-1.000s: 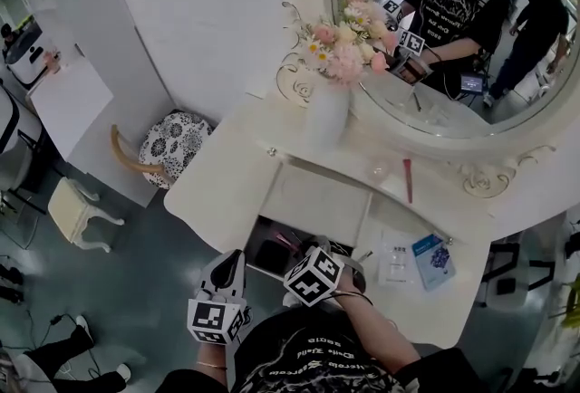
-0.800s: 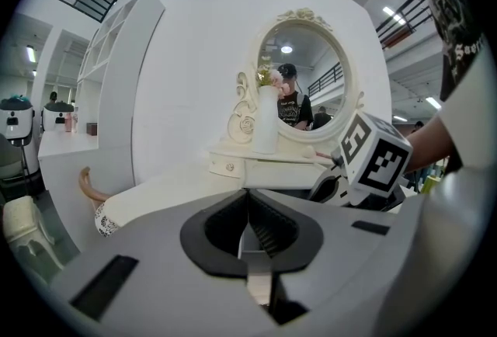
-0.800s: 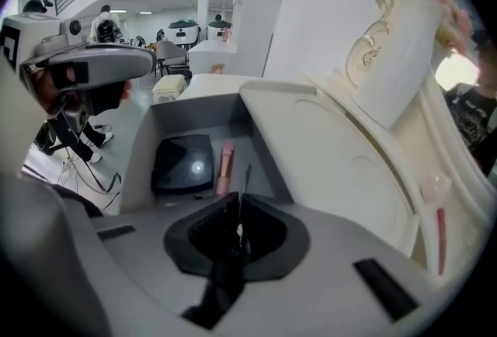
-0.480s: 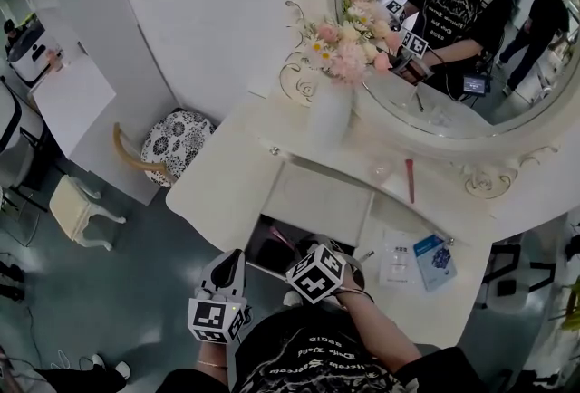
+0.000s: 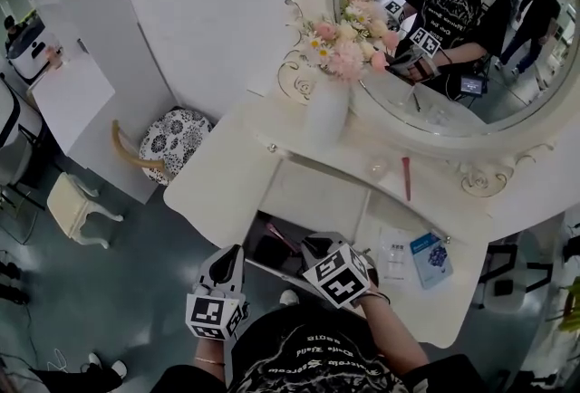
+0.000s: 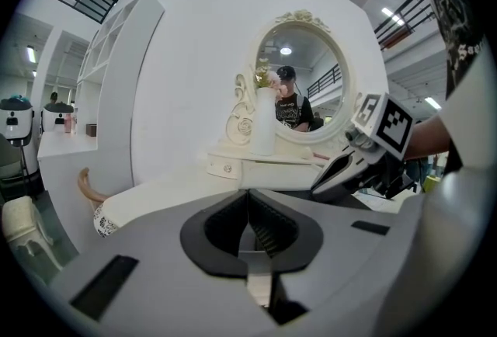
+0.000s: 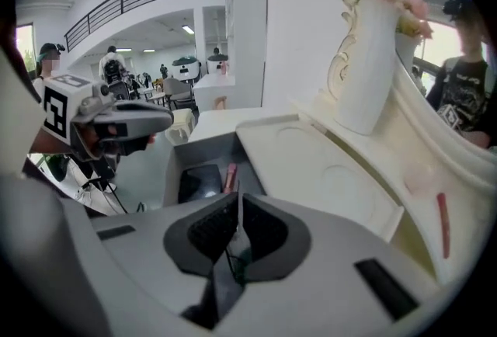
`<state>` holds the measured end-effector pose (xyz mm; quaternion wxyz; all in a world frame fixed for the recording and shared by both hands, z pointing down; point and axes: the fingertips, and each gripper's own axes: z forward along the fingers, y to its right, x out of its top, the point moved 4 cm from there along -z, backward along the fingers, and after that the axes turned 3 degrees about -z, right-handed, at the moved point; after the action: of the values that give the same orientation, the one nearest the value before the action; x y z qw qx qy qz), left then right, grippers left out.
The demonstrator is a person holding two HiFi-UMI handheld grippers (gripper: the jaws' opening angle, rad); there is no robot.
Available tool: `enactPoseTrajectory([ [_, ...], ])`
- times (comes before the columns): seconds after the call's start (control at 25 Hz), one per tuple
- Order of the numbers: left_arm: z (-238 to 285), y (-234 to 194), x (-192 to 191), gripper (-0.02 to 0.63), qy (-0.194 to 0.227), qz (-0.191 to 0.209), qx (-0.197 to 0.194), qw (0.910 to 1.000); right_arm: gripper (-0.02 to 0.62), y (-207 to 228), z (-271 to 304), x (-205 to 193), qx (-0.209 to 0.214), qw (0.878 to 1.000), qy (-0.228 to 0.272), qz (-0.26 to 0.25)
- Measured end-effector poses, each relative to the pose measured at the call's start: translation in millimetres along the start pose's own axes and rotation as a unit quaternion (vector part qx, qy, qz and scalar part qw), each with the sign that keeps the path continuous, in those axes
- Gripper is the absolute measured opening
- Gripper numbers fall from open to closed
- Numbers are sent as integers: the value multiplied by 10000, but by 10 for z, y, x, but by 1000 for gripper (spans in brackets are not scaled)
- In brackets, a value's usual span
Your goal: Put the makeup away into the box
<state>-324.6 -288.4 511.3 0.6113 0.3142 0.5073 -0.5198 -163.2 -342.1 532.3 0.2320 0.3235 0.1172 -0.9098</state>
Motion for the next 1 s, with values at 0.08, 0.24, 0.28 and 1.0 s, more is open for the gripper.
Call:
enactPoseTrajectory([
  [0.08,9,27,11,18,-2,48,-41,10000,26,17,-116,14,66,9995,289,70],
  [0.24,18,112,35,18,-2,134,-193,9997,26,120,-302,-96,-143,9973,662,297],
  [0.28,17,131,40,18,3,144,-228,9996,26,143,-346,-127,-195,9967,713,350],
  [1.0,58,408,60,18,-69,235,-838,9962,34,123,-1143,-877,-1510,9708,1201,1422],
])
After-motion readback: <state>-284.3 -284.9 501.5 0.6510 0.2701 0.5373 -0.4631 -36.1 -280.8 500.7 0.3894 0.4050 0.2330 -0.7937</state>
